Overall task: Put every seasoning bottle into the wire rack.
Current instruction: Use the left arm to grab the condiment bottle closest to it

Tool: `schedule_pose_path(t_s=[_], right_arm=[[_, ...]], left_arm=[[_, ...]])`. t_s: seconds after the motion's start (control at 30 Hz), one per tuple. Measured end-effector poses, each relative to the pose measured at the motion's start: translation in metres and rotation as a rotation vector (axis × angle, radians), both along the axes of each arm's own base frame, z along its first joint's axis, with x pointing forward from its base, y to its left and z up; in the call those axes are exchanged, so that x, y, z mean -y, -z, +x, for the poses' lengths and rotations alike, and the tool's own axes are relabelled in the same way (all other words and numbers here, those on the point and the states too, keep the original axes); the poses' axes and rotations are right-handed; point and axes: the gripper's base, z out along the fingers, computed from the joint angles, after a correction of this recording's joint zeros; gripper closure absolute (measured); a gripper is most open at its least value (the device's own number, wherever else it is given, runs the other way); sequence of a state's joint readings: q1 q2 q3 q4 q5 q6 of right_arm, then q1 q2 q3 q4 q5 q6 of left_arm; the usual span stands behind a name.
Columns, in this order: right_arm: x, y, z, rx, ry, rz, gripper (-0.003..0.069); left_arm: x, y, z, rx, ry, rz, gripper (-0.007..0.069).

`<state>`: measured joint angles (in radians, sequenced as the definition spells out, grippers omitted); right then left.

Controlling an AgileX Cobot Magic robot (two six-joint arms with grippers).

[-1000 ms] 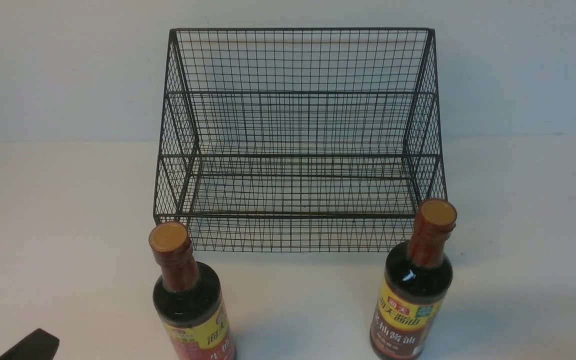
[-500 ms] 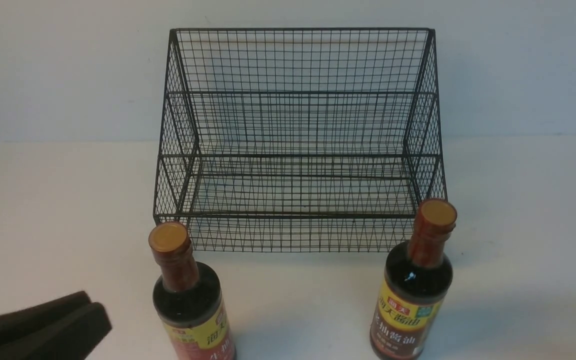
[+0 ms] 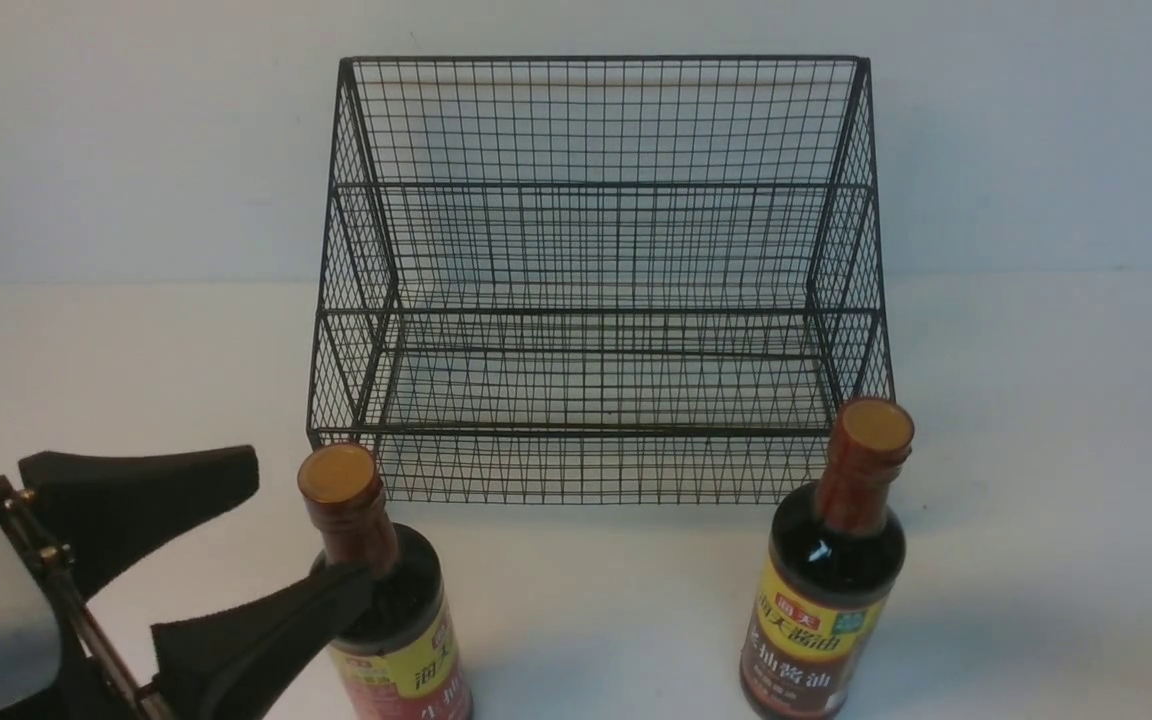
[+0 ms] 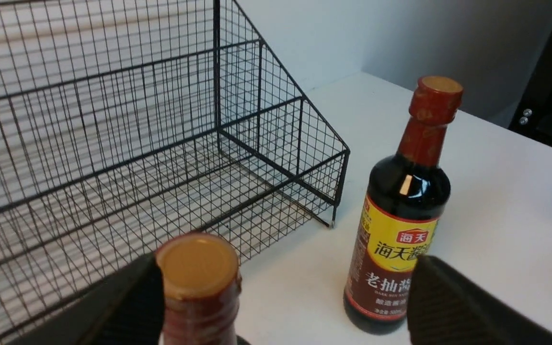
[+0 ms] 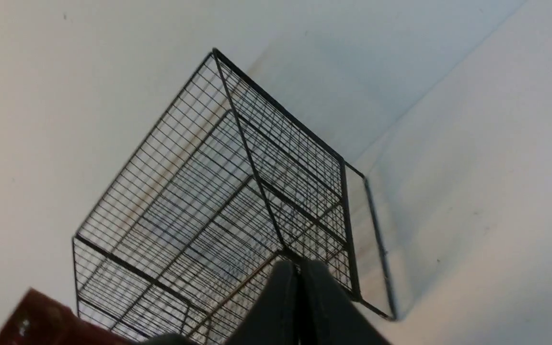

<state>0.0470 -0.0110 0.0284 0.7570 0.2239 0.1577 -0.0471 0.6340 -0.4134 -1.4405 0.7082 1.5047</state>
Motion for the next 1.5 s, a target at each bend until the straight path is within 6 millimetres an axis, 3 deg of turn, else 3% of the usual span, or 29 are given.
schedule_pose_path(t_s=[0.27,0.37,0.4,0.47,0.6,0.8,0.93,1.2,1.33,1.43,1.5], right_arm=[[0.003,-0.013,-0.001,0.071,0.037,0.027,0.0666],[0.002,-0.046,-0.008,0.169,0.026,-0.092,0.0626],[0.001,-0.062,-0.012,0.207,0.014,-0.176,0.0595],[-0.001,-0.075,-0.015,0.225,-0.002,-0.237,0.0563],[-0.008,-0.119,-0.023,0.236,-0.076,-0.468,0.0417],[-0.011,-0.155,-0.024,0.205,-0.121,-0.609,0.0244],[-0.011,-0.163,-0.019,0.181,-0.133,-0.632,0.0196],[-0.012,-0.161,-0.016,0.154,-0.148,-0.637,0.0185],[-0.012,-0.161,-0.016,0.153,-0.148,-0.638,0.0185],[-0.012,-0.161,-0.016,0.152,-0.148,-0.639,0.0185],[-0.012,-0.161,-0.016,0.152,-0.148,-0.639,0.0185]], left_arm=[[-0.001,0.007,0.012,-0.034,-0.021,0.015,-0.0011],[-0.002,0.013,0.020,-0.076,-0.048,0.011,-0.0011],[-0.003,0.014,0.024,-0.092,-0.064,-0.006,-0.0007],[-0.003,0.014,0.027,-0.107,-0.078,-0.029,-0.0001],[-0.004,0.018,0.035,-0.149,-0.100,-0.069,0.0015],[-0.002,0.027,0.043,-0.190,-0.081,-0.047,0.0031],[-0.001,0.034,0.050,-0.207,-0.067,-0.029,0.0031],[0.001,0.046,0.064,-0.255,-0.053,-0.046,0.0067],[0.001,0.053,0.069,-0.291,-0.054,-0.044,0.0198],[0.001,0.053,0.070,-0.282,-0.054,-0.030,0.0342],[0.000,0.050,0.069,-0.258,-0.052,-0.015,0.0343]])
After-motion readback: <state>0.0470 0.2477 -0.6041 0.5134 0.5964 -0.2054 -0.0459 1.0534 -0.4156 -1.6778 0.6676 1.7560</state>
